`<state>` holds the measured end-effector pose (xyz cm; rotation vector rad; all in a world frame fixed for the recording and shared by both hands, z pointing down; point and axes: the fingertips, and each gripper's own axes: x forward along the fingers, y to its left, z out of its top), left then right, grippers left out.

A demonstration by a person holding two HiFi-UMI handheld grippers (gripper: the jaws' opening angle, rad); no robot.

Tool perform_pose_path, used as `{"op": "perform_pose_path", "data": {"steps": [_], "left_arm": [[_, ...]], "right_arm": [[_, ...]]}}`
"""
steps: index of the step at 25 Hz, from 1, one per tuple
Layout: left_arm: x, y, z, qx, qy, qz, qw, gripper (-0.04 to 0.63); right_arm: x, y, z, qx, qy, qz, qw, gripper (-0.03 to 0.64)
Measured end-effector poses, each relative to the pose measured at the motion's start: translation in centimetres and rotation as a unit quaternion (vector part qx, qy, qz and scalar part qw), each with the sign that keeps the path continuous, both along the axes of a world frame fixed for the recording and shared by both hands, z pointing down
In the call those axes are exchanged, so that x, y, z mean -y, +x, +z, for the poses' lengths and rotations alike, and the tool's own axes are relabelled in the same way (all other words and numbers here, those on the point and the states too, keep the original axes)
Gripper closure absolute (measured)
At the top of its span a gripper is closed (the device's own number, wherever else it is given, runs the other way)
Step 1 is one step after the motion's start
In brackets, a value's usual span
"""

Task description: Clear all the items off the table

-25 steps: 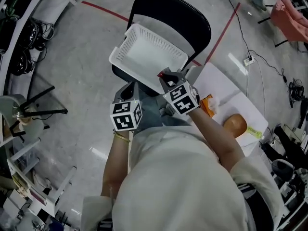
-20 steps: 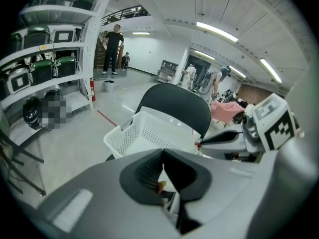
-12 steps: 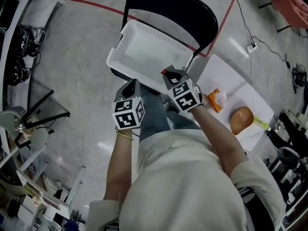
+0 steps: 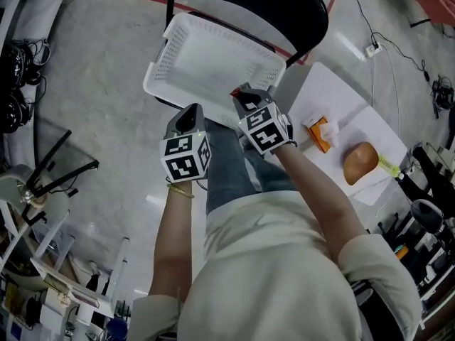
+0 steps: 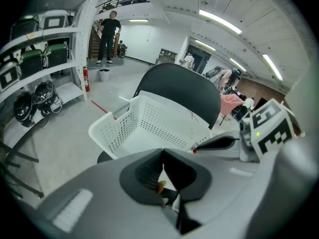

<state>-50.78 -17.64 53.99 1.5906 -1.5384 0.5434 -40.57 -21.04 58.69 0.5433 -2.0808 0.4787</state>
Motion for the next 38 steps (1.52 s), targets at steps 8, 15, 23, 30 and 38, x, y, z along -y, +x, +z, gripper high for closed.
{"op": "perform_pose_path", "data": {"steps": [8, 15, 23, 30, 38], "left_arm": [[0.5, 0.8, 0.8, 0.000, -0.005, 0.014, 0.9999, 0.586], [0.6, 1.1, 0.3, -0.003, -0.001, 0.010, 0.9999, 0.584], [0.0, 1.7, -0.4, -0.009, 0.004, 0.005, 0.9999, 0.586], [-0.2, 2.5, -1.2, -0.008, 0.004, 0.021, 0.9997, 0.586], [0.4, 3.0, -3.2, -0.001, 0.010, 0.051, 0.9987, 0.586]], "right_arm": [[-0.4, -0.2, 1.0, -0.004, -0.013, -0.002, 1.000, 0.502], [-0.7, 0.2, 0.4, 0.002, -0.017, -0.006, 1.000, 0.453], [-1.3, 1.0, -0.2, -0.002, -0.012, -0.004, 1.000, 0.467], [-1.4, 1.6, -1.2, -0.004, -0.005, 0.003, 1.000, 0.514], [-1.1, 2.0, -3.6, -0.003, 0.012, 0.027, 1.000, 0.617]]}}
